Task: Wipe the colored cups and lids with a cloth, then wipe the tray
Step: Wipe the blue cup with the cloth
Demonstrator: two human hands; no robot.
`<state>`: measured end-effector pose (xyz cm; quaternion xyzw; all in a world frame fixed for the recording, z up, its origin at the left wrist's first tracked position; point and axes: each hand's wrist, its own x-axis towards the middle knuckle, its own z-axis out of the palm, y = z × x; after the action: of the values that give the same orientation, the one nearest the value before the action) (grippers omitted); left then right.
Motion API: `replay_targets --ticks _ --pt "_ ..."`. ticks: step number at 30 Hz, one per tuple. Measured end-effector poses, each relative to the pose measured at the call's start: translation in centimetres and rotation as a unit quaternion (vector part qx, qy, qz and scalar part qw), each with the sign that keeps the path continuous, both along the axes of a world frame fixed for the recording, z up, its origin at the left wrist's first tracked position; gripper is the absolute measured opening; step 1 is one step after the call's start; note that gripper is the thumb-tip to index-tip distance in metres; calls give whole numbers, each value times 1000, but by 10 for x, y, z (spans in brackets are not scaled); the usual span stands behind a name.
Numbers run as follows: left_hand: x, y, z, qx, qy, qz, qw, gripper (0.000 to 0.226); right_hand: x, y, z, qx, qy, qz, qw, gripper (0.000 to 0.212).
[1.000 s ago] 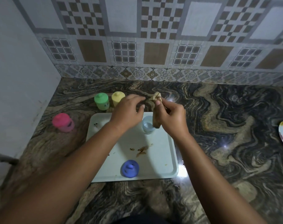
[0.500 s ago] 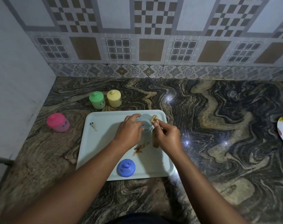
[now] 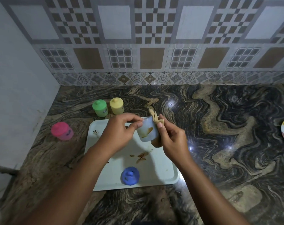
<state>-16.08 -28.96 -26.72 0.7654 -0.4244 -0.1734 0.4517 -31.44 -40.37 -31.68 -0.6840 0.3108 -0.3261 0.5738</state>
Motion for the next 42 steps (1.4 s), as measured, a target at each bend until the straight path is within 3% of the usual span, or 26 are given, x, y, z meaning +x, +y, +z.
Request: replay_targets --ticks 5,9,10,14,18,20,22,24,28,31,35,39,42 --pt "-6 18 23 -35 -11 31 999 13 -2 27 17 13 -78 40 996 35" --pt "-6 26 33 -76 31 71 994 11 -4 50 12 -30 -31 63 997 92" --pt "-7 27 33 -83 45 76 993 12 -4 52 11 -26 -34 56 998 97" --pt "-6 37 32 -83 107 51 989 13 -5 52 8 11 -79 46 996 80" --pt "-2 43 29 -62 137 41 988 12 -9 50 8 -13 -67 71 995 62" --pt "-3 42 30 -52 143 53 987 13 -8 52 7 -99 -56 68 991 54" --pt "-5 40 29 -28 72 57 995 15 -7 56 4 -260 -57 32 963 60" --pt "-11 40 32 -15 23 63 998 16 -7 60 -1 -327 -76 25 942 68" --pt "-18 44 33 -23 61 64 996 6 -10 61 -5 -279 -82 23 956 85" --pt "-15 47 33 -39 170 70 982 11 -12 62 -2 -189 -92 6 978 79" --pt "-11 52 29 -10 183 74 980 9 -15 63 2 -135 -109 20 985 64" --pt "-10 51 26 -1 183 74 980 7 -13 60 1 -200 -77 16 977 70" --pt "-15 49 24 15 98 61 993 13 -12 64 -11 -324 -67 13 944 71"
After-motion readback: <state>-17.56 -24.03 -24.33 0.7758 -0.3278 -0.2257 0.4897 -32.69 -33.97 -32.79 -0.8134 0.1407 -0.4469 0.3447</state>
